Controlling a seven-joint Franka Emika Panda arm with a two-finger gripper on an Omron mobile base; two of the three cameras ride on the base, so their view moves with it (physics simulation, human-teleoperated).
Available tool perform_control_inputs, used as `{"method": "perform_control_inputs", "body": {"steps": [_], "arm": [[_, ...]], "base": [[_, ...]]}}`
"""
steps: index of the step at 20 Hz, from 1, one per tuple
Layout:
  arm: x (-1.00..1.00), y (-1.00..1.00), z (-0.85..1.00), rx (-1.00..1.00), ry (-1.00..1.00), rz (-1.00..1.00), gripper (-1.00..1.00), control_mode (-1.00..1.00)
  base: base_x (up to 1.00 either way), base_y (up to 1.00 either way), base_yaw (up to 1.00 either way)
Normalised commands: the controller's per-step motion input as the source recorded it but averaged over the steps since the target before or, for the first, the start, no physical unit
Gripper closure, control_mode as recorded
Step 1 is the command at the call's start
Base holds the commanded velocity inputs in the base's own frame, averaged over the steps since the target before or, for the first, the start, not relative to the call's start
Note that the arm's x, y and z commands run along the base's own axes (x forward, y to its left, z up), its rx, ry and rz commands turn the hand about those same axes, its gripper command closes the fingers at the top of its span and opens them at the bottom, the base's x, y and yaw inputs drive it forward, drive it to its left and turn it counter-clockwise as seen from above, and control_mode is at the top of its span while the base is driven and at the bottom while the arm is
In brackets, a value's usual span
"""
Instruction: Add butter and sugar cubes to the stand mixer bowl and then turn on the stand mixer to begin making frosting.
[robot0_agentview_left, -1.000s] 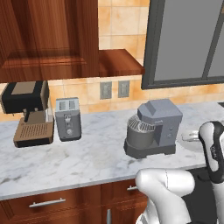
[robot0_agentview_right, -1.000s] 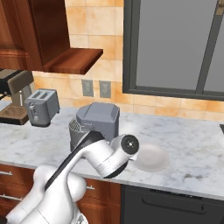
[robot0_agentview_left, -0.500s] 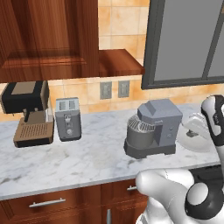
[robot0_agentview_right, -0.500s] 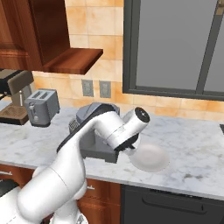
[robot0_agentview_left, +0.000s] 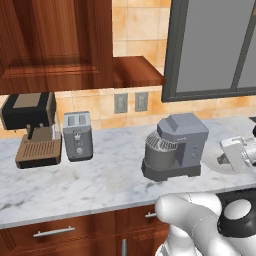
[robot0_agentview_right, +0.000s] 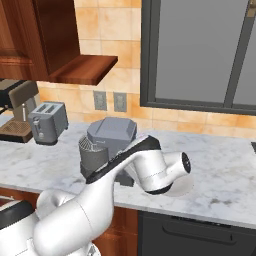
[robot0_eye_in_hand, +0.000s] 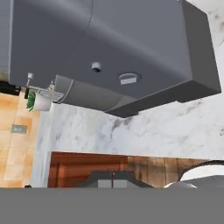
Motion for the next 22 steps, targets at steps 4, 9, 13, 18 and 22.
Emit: {"method": "perform_control_inputs", "body": {"steps": [4,9,13,18,22], "arm": [[0.16,0.31,0.07,0.22,-0.15,0.0,1.0,-1.0],[0.22,0.2,0.05,0.05,-0.06,0.0,1.0,-1.0],[0.26,0.02,-0.03,0.0,0.0,0.0,1.0,-1.0],[0.31,0.04,-0.11,0.0,0.0,0.0,1.0,-1.0],[0.2,0.12,-0.26,0.0,0.0,0.0,1.0,-1.0]], "base": [[0.0,0.0,0.0],[0.0,0.0,0.0],[0.0,0.0,0.0],[0.0,0.0,0.0],[0.0,0.0,0.0]]}}
